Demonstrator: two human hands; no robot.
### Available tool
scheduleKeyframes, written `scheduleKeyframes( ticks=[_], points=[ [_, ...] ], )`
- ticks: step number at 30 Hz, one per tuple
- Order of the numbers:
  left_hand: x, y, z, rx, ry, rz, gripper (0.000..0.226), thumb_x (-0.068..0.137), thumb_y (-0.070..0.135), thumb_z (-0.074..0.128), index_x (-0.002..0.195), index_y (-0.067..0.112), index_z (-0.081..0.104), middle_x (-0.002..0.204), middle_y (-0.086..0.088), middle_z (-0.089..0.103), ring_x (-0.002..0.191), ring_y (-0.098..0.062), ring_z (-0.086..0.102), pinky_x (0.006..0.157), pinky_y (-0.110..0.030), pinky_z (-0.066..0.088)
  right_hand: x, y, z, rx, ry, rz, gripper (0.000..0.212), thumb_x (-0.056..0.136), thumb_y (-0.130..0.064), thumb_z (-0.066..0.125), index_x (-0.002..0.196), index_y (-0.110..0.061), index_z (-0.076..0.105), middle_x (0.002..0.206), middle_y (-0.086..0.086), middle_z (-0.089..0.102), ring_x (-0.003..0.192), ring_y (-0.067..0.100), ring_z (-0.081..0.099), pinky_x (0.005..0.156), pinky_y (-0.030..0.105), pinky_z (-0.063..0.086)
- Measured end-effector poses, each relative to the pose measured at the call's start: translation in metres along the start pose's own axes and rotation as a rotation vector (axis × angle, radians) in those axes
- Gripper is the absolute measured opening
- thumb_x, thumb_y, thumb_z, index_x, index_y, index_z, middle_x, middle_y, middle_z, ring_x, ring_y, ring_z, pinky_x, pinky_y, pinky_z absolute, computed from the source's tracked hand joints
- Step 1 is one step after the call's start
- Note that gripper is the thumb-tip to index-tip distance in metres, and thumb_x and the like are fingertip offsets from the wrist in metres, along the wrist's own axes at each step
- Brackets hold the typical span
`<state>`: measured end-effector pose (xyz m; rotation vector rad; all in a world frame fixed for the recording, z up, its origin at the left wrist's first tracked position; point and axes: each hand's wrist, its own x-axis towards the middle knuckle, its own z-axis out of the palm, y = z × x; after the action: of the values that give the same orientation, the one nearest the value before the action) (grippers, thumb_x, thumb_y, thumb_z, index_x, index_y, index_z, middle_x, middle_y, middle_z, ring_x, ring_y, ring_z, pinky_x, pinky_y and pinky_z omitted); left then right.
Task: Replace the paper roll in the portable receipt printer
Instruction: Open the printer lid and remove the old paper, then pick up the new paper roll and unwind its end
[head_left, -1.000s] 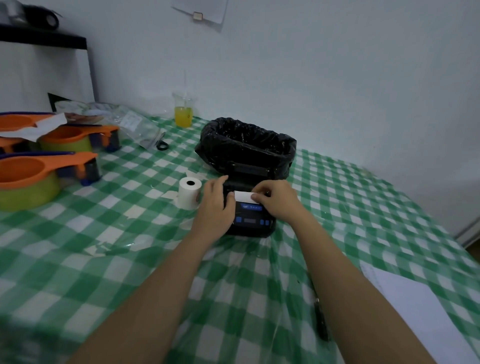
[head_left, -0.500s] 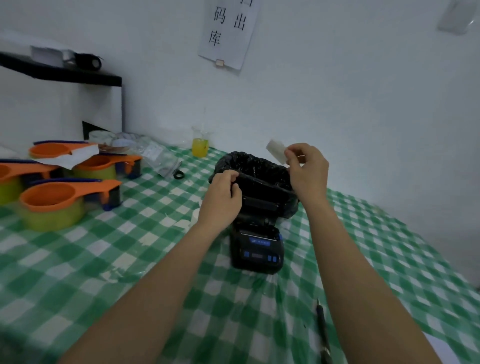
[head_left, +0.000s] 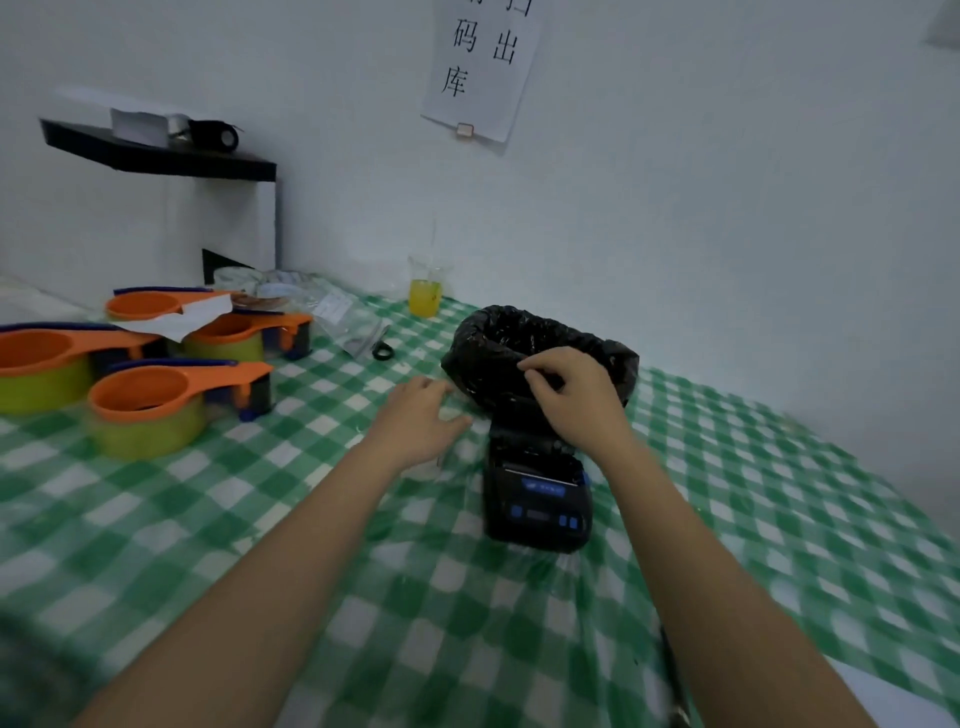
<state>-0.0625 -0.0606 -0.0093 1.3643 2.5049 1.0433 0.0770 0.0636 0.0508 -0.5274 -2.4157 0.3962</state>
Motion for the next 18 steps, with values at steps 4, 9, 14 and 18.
scheduleKeyframes(
  ticks=[4, 9, 14, 18],
  points=[
    [-0.010, -0.014, -0.003, 0.062, -0.189, -0.081, 0.081, 0.076, 0.053, 0.065, 0.142, 0.021, 0.031, 0.147, -0.010, 0.030, 0.136, -0.033, 0.025, 0.109, -0.045, 0.031, -0.030, 0.001, 0.006, -0.064, -0.104, -0.062, 0.020, 0.090, -0.023, 0.054, 0.102, -0.020, 0.070, 0.108, -0.002, 0.067, 0.105, 0.019, 0.057, 0.090, 0.039, 0.049],
    [-0.019, -0.015, -0.004, 0.016, -0.161, -0.073, 0.065, 0.081, 0.030, 0.068, 0.137, 0.013, 0.040, 0.141, -0.013, 0.044, 0.124, -0.029, 0.046, 0.095, -0.034, 0.039, -0.052, -0.005, 0.009, -0.042, -0.165, 0.023, 0.021, 0.091, -0.023, 0.053, 0.102, -0.020, 0.070, 0.111, -0.001, 0.064, 0.107, 0.020, 0.056, 0.091, 0.041, 0.050],
    [-0.030, -0.003, -0.010, -0.093, -0.018, -0.013, 0.056, 0.079, 0.024, 0.069, 0.130, 0.011, 0.048, 0.131, -0.009, 0.052, 0.116, -0.026, 0.051, 0.093, -0.035, 0.041, -0.067, -0.012, 0.006, 0.046, -0.138, 0.086, 0.020, 0.092, -0.020, 0.054, 0.104, -0.018, 0.070, 0.111, -0.001, 0.063, 0.101, 0.015, 0.057, 0.089, 0.032, 0.050],
    [-0.044, 0.024, -0.012, -0.475, -0.018, 0.122, 0.042, 0.079, 0.018, 0.070, 0.118, 0.022, 0.055, 0.113, 0.005, 0.057, 0.097, -0.010, 0.056, 0.081, -0.024, 0.048, -0.075, -0.011, 0.006, 0.335, 0.029, 0.199, 0.021, 0.092, -0.019, 0.054, 0.108, -0.019, 0.068, 0.103, -0.005, 0.063, 0.091, 0.009, 0.058, 0.076, 0.014, 0.044]
  ],
)
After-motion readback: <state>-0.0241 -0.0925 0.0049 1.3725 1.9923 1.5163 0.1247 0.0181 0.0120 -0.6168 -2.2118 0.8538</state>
